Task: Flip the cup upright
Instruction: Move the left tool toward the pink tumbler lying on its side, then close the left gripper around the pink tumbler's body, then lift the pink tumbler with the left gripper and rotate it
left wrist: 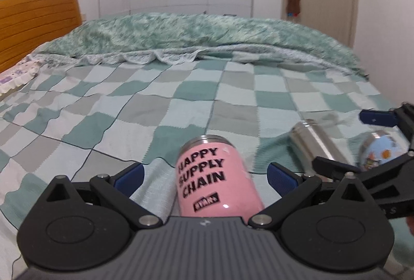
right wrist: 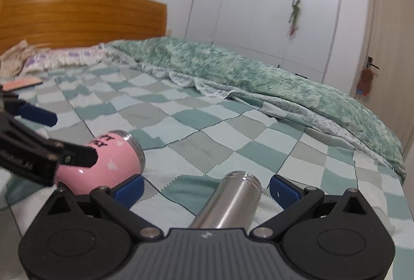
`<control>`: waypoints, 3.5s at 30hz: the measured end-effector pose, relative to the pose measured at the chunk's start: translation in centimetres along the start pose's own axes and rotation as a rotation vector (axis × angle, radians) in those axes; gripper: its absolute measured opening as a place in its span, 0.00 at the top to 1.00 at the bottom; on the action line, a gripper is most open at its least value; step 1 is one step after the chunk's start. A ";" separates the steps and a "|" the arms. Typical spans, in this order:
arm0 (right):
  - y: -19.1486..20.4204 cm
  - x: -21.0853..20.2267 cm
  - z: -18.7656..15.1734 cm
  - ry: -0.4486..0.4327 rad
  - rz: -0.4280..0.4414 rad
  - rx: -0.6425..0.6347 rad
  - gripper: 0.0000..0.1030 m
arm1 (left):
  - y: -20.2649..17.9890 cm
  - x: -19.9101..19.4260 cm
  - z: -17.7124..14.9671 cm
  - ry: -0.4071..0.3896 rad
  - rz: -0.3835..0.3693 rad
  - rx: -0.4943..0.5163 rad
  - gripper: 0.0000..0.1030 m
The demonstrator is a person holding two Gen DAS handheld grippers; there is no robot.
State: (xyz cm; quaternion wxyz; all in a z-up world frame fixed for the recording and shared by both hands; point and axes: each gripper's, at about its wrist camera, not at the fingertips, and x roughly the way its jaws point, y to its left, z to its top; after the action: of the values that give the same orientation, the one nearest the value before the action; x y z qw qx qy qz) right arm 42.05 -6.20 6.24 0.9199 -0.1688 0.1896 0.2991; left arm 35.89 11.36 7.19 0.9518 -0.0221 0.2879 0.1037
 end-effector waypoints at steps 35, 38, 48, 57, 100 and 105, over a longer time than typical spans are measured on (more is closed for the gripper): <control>-0.2 4.6 -1.0 0.094 0.009 -0.100 0.00 | -1.6 8.8 1.2 0.382 -0.004 0.033 0.15; -0.1 3.8 -0.8 0.092 0.003 -0.096 0.00 | -1.5 8.0 1.2 0.367 -0.019 0.044 0.15; 2.0 -2.8 0.2 0.078 -0.014 -0.090 0.00 | -1.2 1.1 1.2 0.322 -0.070 0.042 0.17; 5.3 -12.6 0.2 0.046 -0.025 -0.078 0.00 | -1.3 -8.7 -0.6 0.274 -0.121 0.043 0.17; 7.9 -23.5 -6.8 0.126 -0.042 0.095 0.00 | 0.1 -17.8 -8.2 0.107 -0.259 0.103 0.00; 10.3 -22.5 -4.8 0.129 -0.019 0.136 0.00 | 3.0 -18.4 -8.6 -0.008 -0.214 0.145 0.00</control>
State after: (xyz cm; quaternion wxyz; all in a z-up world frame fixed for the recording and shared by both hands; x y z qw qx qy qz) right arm 17.70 -11.29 10.15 0.9178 -0.1268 0.2668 0.2653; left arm 15.58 10.02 10.25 0.9576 0.0167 0.2869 -0.0193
